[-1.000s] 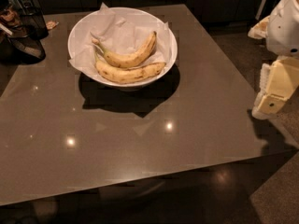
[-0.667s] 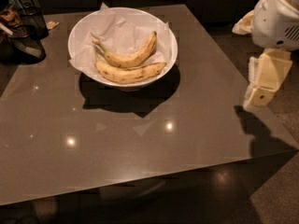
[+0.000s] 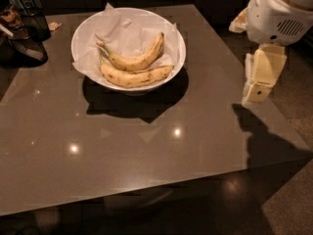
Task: Pick banana from white bowl
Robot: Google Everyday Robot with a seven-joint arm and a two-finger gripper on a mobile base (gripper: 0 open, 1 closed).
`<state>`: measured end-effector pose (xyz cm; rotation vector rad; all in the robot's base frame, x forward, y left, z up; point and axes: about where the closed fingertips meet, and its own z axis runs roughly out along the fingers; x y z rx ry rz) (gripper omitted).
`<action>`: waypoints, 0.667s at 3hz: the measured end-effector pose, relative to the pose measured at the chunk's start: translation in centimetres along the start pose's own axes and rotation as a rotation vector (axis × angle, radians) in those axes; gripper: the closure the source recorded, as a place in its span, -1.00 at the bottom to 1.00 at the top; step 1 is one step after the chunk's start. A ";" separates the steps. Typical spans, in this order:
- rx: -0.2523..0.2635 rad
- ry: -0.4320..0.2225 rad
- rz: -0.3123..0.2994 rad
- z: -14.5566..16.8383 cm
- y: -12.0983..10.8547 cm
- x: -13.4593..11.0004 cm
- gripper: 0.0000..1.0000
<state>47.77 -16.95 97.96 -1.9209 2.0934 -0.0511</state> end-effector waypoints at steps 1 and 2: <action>-0.032 -0.034 0.024 1.0 -0.7 0.1 -1.00; -0.093 -0.080 0.032 2.5 -2.9 -1.3 -1.00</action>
Offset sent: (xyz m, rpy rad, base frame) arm 0.0632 0.0308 -0.0212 0.1436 0.2014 0.0397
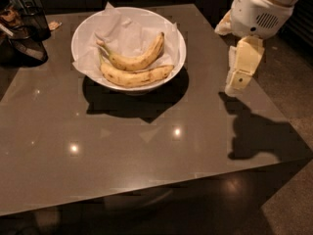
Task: Pick banana from white bowl
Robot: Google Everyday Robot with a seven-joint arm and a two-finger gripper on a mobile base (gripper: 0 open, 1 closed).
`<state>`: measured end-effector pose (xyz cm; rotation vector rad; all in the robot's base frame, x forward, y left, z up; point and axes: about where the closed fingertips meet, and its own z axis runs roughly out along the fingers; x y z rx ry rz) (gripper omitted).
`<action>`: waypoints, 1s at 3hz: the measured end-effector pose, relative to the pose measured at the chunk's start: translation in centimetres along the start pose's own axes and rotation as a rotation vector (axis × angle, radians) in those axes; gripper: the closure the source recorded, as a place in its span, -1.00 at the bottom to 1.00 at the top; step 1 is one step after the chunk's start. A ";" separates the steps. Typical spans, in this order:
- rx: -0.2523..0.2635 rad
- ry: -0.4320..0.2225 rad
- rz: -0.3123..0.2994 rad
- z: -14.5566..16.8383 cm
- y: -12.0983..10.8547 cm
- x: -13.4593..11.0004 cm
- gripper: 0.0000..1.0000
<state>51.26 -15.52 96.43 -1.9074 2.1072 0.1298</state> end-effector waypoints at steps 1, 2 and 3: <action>-0.037 -0.018 -0.027 1.4 -3.1 -2.2 -1.00; -0.004 -0.037 -0.031 1.3 -4.0 -2.9 -1.00; -0.012 -0.066 -0.030 1.5 -5.0 -4.2 -1.00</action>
Offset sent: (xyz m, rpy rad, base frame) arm 0.0281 0.0174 -0.0028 0.0135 0.0237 0.0318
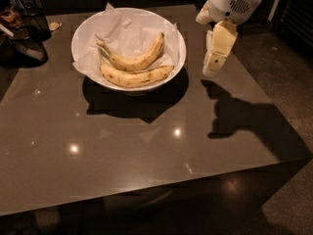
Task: Pick banana from white bowl
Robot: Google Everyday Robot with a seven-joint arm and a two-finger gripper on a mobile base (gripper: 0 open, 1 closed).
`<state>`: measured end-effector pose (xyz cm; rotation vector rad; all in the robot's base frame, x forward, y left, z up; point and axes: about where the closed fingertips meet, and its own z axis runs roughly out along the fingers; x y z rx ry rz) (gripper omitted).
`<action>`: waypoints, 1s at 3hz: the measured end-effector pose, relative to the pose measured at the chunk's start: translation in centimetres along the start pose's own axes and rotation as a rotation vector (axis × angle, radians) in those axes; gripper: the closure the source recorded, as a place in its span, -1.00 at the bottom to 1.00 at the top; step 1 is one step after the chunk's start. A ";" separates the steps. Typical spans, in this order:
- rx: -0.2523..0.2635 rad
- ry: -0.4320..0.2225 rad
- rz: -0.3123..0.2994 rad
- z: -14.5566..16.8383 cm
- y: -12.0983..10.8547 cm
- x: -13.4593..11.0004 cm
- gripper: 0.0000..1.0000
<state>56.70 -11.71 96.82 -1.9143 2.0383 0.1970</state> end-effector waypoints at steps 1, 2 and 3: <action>-0.002 -0.014 -0.046 0.2 -1.9 -2.9 -1.00; -0.007 -0.020 -0.119 2.6 -5.2 -8.2 -1.00; 0.024 -0.040 -0.120 2.9 -6.1 -8.9 -1.00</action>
Offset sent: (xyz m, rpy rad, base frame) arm 0.0180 0.0702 0.0244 -0.1025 0.1154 0.2057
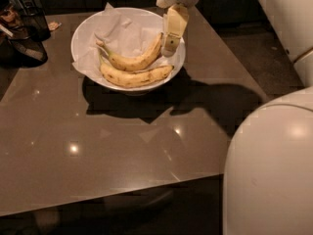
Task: Pick banana from white bowl
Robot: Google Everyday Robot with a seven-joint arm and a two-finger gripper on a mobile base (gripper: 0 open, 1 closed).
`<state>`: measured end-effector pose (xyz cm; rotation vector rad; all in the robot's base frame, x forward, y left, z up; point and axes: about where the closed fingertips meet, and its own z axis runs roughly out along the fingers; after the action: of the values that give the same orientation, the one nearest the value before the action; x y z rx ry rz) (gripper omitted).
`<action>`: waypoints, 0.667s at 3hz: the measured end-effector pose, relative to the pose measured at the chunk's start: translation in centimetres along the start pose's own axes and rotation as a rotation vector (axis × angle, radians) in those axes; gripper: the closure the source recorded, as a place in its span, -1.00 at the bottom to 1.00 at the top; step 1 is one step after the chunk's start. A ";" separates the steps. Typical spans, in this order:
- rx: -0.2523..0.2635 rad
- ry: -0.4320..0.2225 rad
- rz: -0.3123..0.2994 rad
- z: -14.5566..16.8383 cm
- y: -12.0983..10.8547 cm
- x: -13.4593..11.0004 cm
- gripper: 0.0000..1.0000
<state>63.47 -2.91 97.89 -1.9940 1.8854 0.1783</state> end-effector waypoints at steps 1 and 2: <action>-0.003 -0.035 0.033 0.1 0.6 0.3 -1.00; -0.024 -0.054 0.064 0.7 1.0 0.4 -1.00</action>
Offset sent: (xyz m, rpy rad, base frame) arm -0.0259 -0.0092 -0.0162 0.0622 0.1257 -0.0531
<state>62.61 -3.03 96.97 -1.9251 1.9229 0.2713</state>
